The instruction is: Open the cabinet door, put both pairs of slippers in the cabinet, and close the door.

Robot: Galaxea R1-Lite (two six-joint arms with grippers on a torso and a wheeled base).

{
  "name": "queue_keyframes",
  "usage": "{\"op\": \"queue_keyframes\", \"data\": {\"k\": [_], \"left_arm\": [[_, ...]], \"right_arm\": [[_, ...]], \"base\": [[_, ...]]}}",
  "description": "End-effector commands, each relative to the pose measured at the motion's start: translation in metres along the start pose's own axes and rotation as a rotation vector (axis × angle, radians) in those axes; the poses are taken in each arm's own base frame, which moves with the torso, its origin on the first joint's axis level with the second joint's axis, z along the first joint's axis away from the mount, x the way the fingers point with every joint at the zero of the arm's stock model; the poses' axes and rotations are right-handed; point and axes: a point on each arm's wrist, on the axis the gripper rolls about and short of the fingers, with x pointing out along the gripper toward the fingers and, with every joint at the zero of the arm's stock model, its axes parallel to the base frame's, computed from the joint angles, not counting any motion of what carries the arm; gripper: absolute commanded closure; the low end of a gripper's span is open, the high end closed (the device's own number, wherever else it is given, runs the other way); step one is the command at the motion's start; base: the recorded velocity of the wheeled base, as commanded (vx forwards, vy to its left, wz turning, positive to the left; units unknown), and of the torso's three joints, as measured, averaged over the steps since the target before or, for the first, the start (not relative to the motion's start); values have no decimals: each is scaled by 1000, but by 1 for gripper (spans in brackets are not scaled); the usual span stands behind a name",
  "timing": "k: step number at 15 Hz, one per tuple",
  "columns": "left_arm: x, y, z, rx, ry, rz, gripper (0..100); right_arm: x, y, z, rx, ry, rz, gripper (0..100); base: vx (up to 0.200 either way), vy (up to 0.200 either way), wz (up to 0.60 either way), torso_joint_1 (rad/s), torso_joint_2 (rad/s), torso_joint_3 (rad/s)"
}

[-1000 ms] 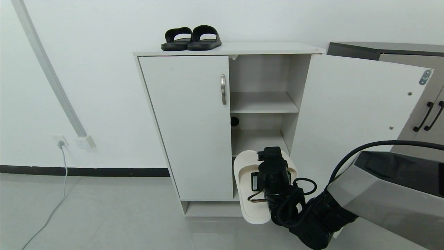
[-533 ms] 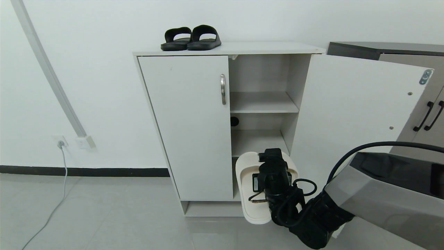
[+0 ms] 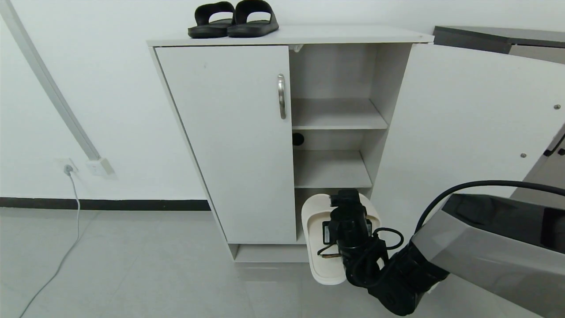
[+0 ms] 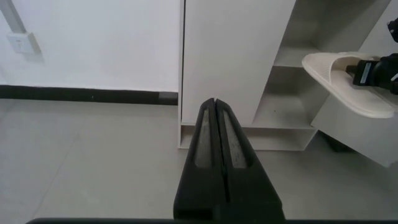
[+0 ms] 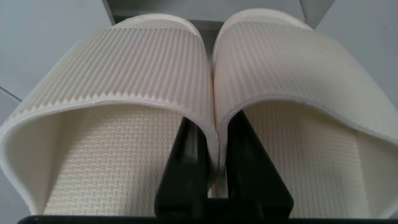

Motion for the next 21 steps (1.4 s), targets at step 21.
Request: {"op": "queue_keyframes", "data": {"k": [21], "left_arm": [[0, 0, 0, 0, 3, 5, 100]], "right_arm": [[36, -10, -7, 12, -189, -9, 100]], "base": [[0, 0, 0, 1, 1, -57]]}}
